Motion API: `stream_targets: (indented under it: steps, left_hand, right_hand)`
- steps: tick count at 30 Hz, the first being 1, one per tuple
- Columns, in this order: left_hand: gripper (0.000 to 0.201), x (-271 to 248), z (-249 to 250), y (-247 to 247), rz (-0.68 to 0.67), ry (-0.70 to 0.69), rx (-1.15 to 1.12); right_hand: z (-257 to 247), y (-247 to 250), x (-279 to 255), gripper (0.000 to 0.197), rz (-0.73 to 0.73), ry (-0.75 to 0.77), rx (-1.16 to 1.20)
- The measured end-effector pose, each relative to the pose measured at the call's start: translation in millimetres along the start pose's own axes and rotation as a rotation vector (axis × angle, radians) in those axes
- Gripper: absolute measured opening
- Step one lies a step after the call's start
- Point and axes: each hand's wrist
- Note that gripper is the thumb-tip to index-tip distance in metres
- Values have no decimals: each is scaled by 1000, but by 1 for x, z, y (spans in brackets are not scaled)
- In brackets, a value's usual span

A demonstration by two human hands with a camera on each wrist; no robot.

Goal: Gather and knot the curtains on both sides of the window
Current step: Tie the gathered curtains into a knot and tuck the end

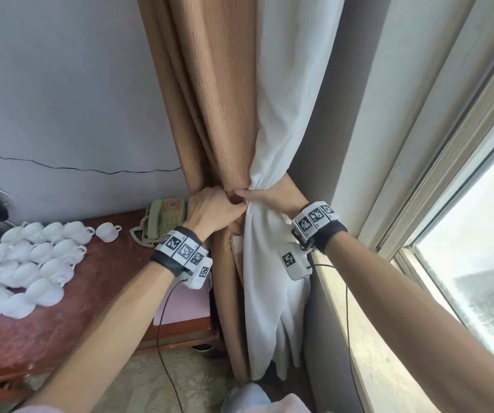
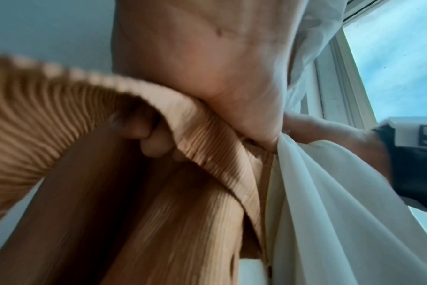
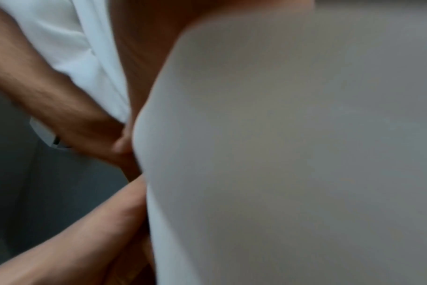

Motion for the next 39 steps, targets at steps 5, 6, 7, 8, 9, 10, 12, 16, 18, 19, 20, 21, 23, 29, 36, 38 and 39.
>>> stream_targets:
  steps: [5,6,7,8,9,10,12,16,18,19,20,21,23,29,36,38,39]
  left_hand:
    - [78,7,-6,4,-38,-16,-137]
    - [79,10,-7,4,-37,-18,-146]
    - [78,14,-8,4,-50,-21,-150]
    - [79,17,-11,5,-92,-20,-158]
    - [83,19,-12,8,-146,-29,-159]
    - [88,21,-14,8,-201,-33,-154]
    - [74,23,-15,13,-285,-39,-178]
    - [66,22,-30,22,-382,-57,-231]
    - [52,17,-49,22,-440,-90,-299]
    - [40,14,-58,23,-439,-94,-321]
    - [33,10,-65,24,-422,-100,-329]
    - [33,7,-73,27,-394,-99,-326]
    - [48,4,-93,32,-369,-50,-302]
    - [43,-11,-117,52,-298,85,-525]
    - [67,7,-45,39,-49,62,-387]
    - [89,17,-31,32,-48,40,-373]
    - [92,23,-28,28,-58,25,-387]
  right_hand:
    - [9,7,3,93,-165,103,-151]
    - [10,6,4,98,-149,112,-168]
    - [10,6,6,99,-135,125,-178]
    - [11,6,8,98,-129,134,-187]
    - [10,6,10,95,-134,135,-194]
    - [10,7,13,91,-141,127,-203]
    - [7,8,15,85,-156,114,-206]
    - [11,16,20,58,-145,84,-179]
    - [14,25,22,45,-130,68,-172]
    - [15,30,24,42,-122,64,-166]
    - [16,33,24,43,-107,55,-152]
    - [17,36,25,47,-94,50,-144]
    - [19,40,26,51,-73,46,-144]
    - [15,37,26,42,-56,31,-132]
    - [-3,12,18,47,-118,97,-167]
    - [-4,7,16,49,-194,67,-243]
    - [-2,7,15,43,-245,43,-276]
Point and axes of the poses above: each hand's wrist, its own x-axis towards the middle knuckle, its own y-axis out of the back of the hand, z = x × y, and after that the axes turned 7 degrees about -x, right-handed
